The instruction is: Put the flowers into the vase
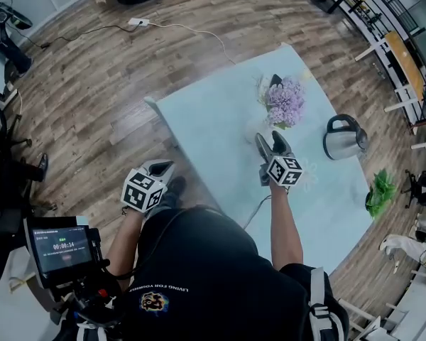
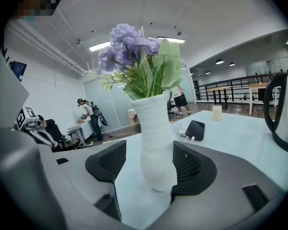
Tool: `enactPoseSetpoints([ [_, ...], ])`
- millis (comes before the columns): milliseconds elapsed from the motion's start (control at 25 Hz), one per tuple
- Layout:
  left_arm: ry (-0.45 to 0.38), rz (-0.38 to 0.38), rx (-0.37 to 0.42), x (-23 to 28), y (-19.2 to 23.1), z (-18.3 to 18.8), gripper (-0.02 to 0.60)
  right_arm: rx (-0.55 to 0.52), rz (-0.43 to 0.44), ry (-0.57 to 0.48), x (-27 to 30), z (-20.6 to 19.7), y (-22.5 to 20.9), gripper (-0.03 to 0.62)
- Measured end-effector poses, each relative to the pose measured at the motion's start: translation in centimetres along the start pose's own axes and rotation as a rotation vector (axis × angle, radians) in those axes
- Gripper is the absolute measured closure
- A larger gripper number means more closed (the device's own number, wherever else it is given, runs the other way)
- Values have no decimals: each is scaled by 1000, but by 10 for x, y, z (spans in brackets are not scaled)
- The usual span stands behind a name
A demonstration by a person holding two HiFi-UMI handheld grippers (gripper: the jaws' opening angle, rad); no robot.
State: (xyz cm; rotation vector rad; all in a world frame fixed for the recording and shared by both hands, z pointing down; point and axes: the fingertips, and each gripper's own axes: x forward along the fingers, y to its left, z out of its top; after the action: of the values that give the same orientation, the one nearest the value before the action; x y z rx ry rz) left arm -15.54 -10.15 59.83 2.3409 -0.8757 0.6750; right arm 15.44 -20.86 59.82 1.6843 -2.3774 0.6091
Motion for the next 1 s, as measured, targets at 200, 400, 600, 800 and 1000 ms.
enactPoseSetpoints([
  [200, 6, -3, 1, 1, -1, -3, 574, 7, 0, 15, -7, -9, 7, 321],
  [400, 10, -5, 0, 1, -2, -5, 574, 16, -1, -5, -20, -6, 16, 322],
  [600, 11, -10, 4, 2, -3, -4, 574, 31, 8, -65, -37, 16, 35, 322],
  [800, 16, -20, 12, 3, -4, -2, 574, 81, -68, -87, -54, 34, 41, 324],
  [1000, 21, -35, 21, 7, -7, 0, 574, 110, -105, -84, -75, 38, 44, 576],
])
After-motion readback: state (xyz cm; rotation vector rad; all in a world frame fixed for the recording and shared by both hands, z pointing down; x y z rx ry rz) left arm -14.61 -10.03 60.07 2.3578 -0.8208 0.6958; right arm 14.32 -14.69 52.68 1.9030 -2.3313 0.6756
